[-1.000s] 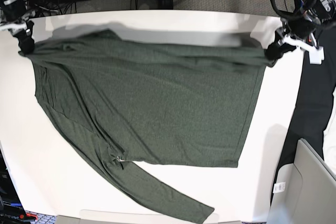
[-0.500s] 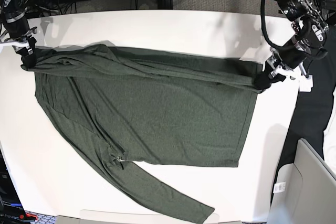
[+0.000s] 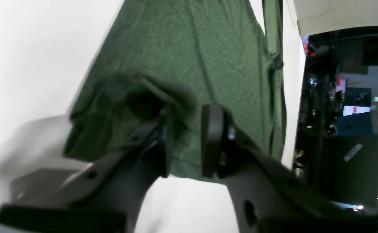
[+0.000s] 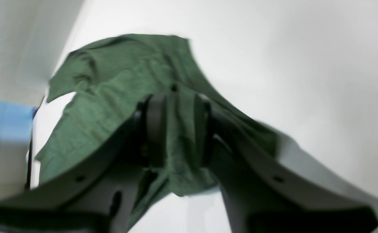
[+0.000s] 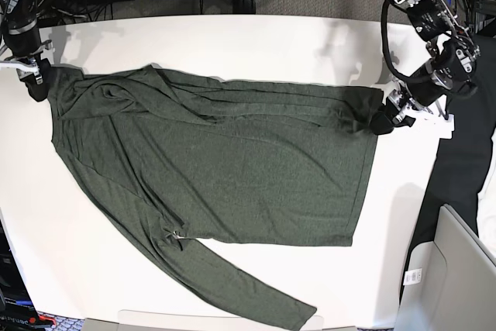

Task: Fold the T-shirt properly
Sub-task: 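Hold the folded shoulder edge down with both grippers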

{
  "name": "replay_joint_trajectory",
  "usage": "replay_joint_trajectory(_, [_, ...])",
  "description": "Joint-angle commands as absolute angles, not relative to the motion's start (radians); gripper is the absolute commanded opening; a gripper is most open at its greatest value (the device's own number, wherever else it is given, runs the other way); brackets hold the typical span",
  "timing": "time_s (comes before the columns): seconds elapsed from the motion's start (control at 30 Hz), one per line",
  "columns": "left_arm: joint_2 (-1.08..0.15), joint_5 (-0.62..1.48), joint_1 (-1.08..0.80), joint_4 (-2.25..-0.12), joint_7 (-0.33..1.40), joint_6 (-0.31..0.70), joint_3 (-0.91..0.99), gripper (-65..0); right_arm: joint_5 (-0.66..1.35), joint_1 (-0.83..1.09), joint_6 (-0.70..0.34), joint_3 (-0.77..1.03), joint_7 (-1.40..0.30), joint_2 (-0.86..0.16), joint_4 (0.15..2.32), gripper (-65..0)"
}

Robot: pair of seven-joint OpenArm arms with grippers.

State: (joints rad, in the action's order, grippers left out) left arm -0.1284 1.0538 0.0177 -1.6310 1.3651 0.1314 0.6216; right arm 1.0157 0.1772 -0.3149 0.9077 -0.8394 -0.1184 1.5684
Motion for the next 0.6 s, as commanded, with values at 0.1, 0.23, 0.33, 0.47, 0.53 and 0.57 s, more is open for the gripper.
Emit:
replay_joint_trajectory(0.1, [-0.160,1.084,0.004,-1.649,1.379,0.133,0.622,-47.7,1.035,0.193,-0.315,0.912,-0.823,-0.137,1.644,-45.5])
replay_joint_trajectory(0.23, [-0.199,1.089,-0.035,-1.650,1.377,0.133,0.625,-47.2,1.055,0.223,-0.315,0.912,-0.823,-0.139,1.662,-45.4])
replay_joint_trajectory(0.33, [-0.203,1.090,-0.070,-1.650,1.376,0.133,0.624,-47.2,1.093,0.249,-0.315,0.912,-0.823,-0.139,1.664,-45.4])
replay_joint_trajectory(0.47, [-0.199,1.090,-0.073,-1.650,1.380,0.134,0.624,-47.1,1.101,0.262,-0.317,0.912,-0.823,-0.139,1.664,-45.4])
replay_joint_trajectory(0.53, [-0.196,1.090,-0.074,-1.650,1.382,0.134,0.622,-46.7,1.101,0.265,-0.317,0.912,-0.825,-0.139,1.664,-45.4])
replay_joint_trajectory(0.57, [-0.196,1.090,-0.074,-1.650,1.383,0.134,0.622,-45.4,1.101,0.266,-0.317,0.912,-0.825,-0.139,1.664,-45.4])
